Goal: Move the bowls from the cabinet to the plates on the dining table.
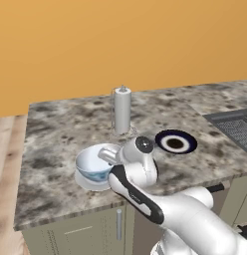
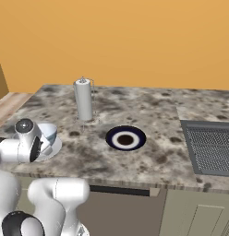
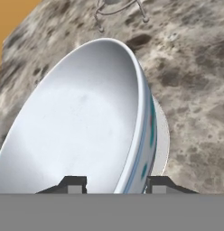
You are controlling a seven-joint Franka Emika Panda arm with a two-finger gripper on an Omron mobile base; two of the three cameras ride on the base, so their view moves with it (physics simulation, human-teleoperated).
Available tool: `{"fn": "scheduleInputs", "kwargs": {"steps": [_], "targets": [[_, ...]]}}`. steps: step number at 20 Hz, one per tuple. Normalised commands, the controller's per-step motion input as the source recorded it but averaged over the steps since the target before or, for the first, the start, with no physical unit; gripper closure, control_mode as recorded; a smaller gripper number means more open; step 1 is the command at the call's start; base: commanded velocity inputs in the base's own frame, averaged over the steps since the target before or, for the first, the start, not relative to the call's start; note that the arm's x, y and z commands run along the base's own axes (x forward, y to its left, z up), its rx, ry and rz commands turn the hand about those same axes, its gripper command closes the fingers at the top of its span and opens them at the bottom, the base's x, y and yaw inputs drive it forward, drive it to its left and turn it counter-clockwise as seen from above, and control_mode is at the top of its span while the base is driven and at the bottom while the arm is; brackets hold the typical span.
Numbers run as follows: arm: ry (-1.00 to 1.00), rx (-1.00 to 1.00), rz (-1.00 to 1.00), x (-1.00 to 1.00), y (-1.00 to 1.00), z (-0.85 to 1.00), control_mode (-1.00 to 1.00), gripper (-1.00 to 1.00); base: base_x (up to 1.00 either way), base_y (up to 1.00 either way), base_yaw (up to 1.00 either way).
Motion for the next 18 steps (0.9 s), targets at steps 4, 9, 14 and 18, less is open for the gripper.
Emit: {"fn": "scheduleInputs", "kwargs": {"steps": [4,9,14,18], "targets": [[0.00,0.00,0.01,0.29,0.08,-0.31,-1.00,1.00,0.00,0.00,0.00],[0.00,0.00,0.00,0.32,0.01,-0.20,-1.00,1.00,0.00,0.00,0.00],[0.00,0.00,0.00,0.05,0.03,-0.02,-1.00,1.00,0.00,0.00,0.00],[0.00,0.00,0.01,0.00,0.11,0.00,-1.00,1.00,0.00,0.00,0.00]]}}
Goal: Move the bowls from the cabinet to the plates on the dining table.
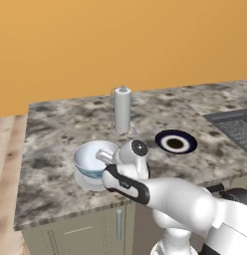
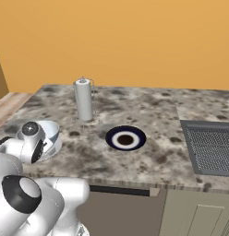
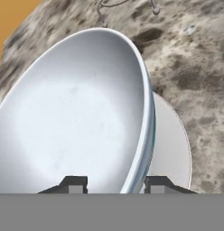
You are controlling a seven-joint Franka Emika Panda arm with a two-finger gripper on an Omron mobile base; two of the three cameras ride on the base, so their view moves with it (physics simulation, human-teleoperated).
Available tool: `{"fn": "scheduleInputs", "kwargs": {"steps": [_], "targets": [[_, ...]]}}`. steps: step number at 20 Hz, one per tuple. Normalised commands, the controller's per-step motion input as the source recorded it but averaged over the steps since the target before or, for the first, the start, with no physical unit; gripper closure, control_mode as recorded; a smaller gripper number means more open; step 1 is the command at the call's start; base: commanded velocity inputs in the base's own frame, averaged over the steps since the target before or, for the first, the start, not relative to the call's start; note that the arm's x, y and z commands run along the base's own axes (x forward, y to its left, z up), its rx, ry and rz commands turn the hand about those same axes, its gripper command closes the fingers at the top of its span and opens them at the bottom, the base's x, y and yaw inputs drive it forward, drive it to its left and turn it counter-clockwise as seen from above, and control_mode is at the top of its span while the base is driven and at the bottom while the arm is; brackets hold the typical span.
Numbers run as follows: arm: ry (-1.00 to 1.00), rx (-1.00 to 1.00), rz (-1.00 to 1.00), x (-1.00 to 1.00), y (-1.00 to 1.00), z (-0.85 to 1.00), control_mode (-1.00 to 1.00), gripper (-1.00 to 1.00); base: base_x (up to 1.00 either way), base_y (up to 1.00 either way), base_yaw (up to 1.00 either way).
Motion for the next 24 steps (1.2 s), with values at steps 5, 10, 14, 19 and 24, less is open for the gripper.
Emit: {"fn": "scheduleInputs", "kwargs": {"steps": [5,10,14,19,24], "targets": [[0.00,0.00,0.01,0.00,0.08,0.00,-1.00,-1.00,0.00,0.00,0.00],[0.00,0.00,0.01,0.00,0.01,0.01,-1.00,-1.00,0.00,0.00,0.00],[0.00,-0.03,0.00,0.00,0.00,0.33,-1.00,-1.00,0.00,0.00,0.00],[0.00,-0.03,0.00,-0.15,-0.02,0.54,-1.00,-1.00,0.00,0.00,0.00],[0.00,-0.03,0.00,-0.24,-0.05,0.57,-1.00,-1.00,0.00,0.00,0.00]]}}
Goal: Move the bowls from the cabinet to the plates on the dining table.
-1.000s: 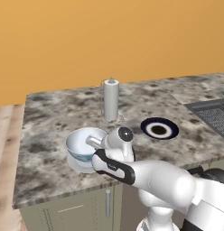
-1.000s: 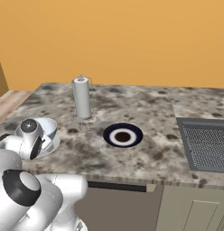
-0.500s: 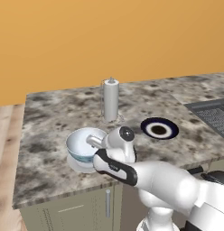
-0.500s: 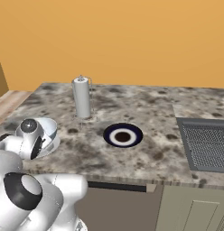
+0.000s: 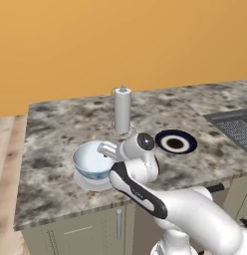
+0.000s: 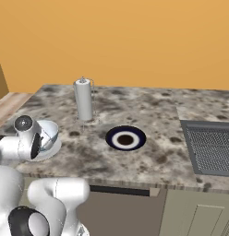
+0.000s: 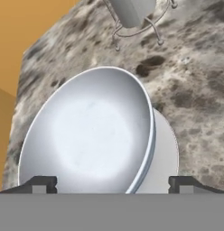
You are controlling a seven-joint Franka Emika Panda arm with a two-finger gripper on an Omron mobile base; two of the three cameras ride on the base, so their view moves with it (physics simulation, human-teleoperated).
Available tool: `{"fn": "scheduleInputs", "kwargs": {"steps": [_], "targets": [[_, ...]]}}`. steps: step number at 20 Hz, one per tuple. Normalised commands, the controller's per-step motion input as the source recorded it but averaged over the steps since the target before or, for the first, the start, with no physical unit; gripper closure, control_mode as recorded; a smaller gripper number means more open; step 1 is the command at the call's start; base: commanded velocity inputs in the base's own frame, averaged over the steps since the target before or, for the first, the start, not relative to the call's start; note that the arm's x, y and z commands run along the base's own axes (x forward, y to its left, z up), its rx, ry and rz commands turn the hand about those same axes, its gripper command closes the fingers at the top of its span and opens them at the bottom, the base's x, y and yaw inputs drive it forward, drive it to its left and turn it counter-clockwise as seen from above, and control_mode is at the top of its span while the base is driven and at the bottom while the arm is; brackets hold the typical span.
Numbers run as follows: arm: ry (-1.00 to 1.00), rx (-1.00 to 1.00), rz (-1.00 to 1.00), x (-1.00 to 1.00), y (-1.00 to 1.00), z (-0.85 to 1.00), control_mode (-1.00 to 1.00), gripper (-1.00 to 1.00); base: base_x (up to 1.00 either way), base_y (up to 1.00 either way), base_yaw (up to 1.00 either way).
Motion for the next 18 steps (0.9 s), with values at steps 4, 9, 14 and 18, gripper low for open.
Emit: {"fn": "scheduleInputs", "kwargs": {"steps": [4,9,14,18], "targets": [[0.00,-0.03,0.00,-0.40,-0.01,0.60,-1.00,-1.00,0.00,0.00,0.00],[0.00,-0.10,0.00,-0.62,0.00,0.70,-1.00,-1.00,0.00,0.00,0.00],[0.00,-0.12,0.02,-0.74,0.00,0.72,-1.00,-1.00,0.00,0.00,0.00],[0.00,-0.09,0.14,-0.64,0.00,0.65,-1.00,-1.00,0.00,0.00,0.00]]}}
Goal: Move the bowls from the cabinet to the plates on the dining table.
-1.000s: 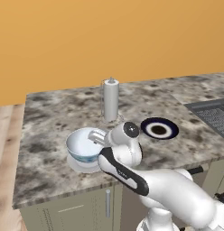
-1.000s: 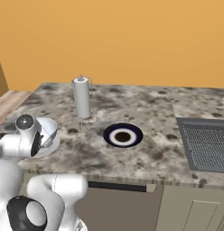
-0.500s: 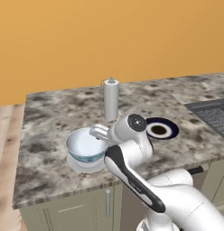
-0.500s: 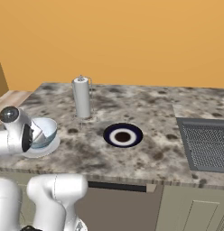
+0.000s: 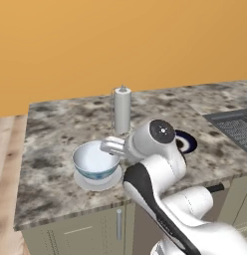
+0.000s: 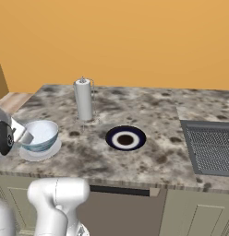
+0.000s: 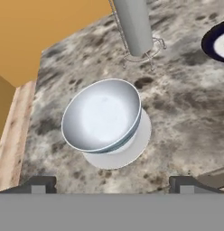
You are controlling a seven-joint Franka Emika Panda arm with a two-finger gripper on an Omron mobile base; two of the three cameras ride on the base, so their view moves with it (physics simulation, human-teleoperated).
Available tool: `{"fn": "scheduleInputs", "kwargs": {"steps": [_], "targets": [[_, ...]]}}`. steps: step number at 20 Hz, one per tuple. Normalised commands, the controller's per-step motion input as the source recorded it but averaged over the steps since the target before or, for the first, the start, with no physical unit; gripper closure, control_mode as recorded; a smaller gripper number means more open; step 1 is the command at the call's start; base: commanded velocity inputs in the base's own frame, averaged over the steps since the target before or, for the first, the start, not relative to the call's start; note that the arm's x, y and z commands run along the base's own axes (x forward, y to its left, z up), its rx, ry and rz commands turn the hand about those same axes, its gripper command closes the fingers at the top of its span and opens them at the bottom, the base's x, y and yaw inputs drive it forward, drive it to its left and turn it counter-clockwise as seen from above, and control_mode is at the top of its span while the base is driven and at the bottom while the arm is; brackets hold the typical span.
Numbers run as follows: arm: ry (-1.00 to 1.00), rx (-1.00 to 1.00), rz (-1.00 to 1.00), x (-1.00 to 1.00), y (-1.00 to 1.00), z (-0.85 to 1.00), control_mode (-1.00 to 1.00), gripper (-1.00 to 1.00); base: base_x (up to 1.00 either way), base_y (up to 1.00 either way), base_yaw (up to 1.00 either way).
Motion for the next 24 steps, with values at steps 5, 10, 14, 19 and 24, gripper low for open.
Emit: {"fn": "scheduleInputs", "kwargs": {"steps": [5,10,14,19,24], "targets": [[0.03,0.01,0.23,-0.53,0.00,0.19,-1.00,-1.00,0.00,0.00,0.00],[0.03,0.02,0.16,-0.26,0.00,0.15,-1.00,-1.00,0.00,0.00,0.00],[0.03,-0.12,0.00,-0.32,0.00,0.52,-1.00,-1.00,0.00,0.00,0.00],[0.10,-0.19,0.00,-0.31,-0.02,0.56,-1.00,-1.00,0.00,0.00,0.00],[0.17,-0.24,0.09,-0.02,-0.43,0.35,-1.00,-1.00,0.00,0.00,0.00]]}}
